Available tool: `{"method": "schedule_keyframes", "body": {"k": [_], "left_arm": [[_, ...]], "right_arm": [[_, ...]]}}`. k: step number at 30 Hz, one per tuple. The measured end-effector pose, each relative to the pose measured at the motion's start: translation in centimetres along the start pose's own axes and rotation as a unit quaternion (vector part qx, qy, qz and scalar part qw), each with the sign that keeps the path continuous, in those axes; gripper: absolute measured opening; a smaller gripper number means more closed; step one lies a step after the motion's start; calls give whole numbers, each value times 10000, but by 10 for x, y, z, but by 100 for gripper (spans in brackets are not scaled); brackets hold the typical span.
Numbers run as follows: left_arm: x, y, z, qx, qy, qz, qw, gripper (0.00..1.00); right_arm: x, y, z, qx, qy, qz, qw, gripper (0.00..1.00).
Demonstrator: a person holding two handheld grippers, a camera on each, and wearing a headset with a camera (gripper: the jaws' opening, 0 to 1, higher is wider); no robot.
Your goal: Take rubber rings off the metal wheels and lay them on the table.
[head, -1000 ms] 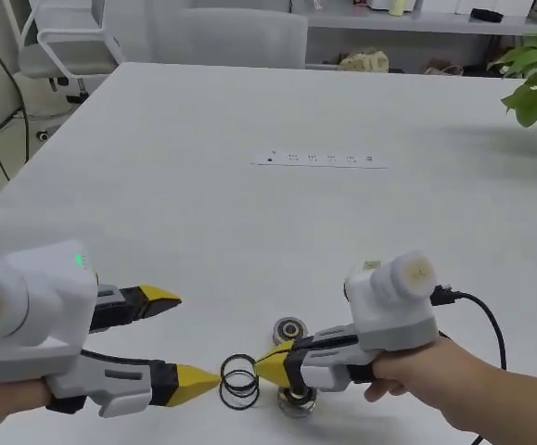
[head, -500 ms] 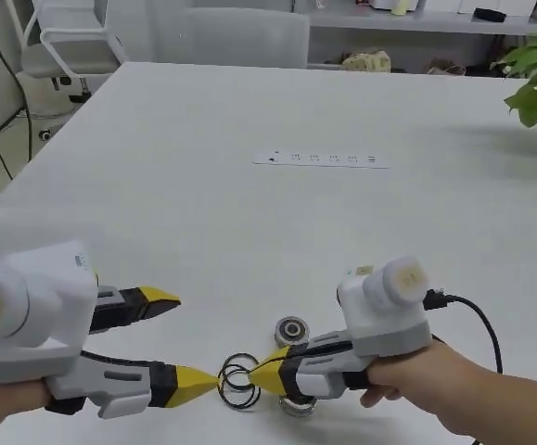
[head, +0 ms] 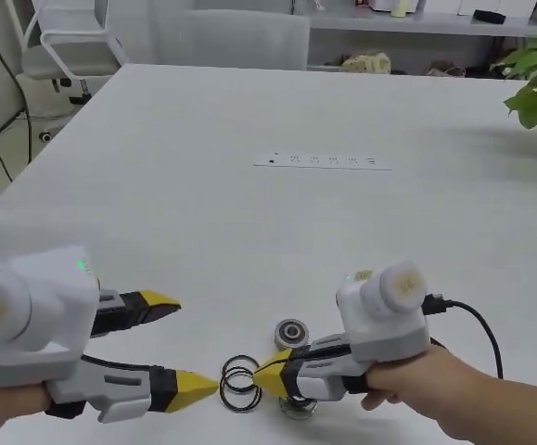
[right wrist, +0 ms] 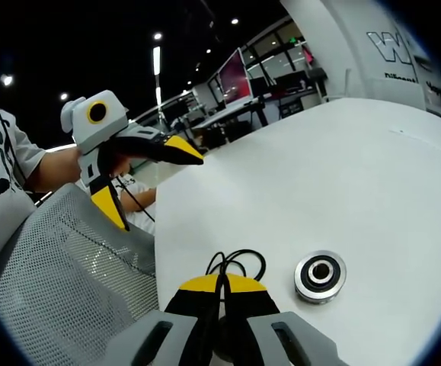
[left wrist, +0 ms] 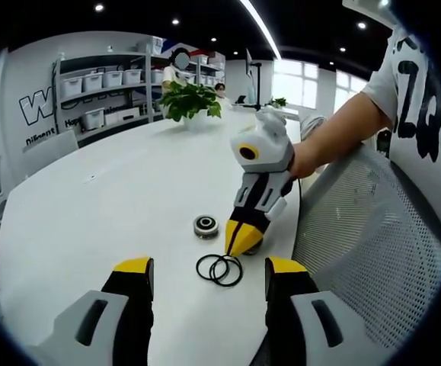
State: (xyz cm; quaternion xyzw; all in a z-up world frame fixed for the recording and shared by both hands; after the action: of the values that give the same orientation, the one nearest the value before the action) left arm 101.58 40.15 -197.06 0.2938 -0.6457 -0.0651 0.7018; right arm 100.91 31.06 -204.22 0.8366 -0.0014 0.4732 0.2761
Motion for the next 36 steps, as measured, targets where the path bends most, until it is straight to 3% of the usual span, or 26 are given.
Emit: {"method": "schedule_keyframes", "body": {"k": [20, 36], "left_arm": [[-3, 1, 1, 3, 24, -64, 10000, 57], [6, 0, 2, -36, -45, 49, 10000, 57]], "right_arm": [[0, 1, 6, -191, 168, -27, 9997, 5], [26, 26, 16, -452, 262, 392, 9979, 11]]}}
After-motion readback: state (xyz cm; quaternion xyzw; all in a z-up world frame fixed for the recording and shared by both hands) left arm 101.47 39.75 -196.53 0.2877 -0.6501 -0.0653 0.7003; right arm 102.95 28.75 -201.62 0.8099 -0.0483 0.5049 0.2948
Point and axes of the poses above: the centre of the closed fingertips' face, and the gripper's own axes: y roughly backward along the fingers, z roughly to its right, x roughly out of its top, the point moved 3 cm from there along y, roughly backward along the fingers, and after that the axes turned 2 degrees about z, right-handed, at the moved point
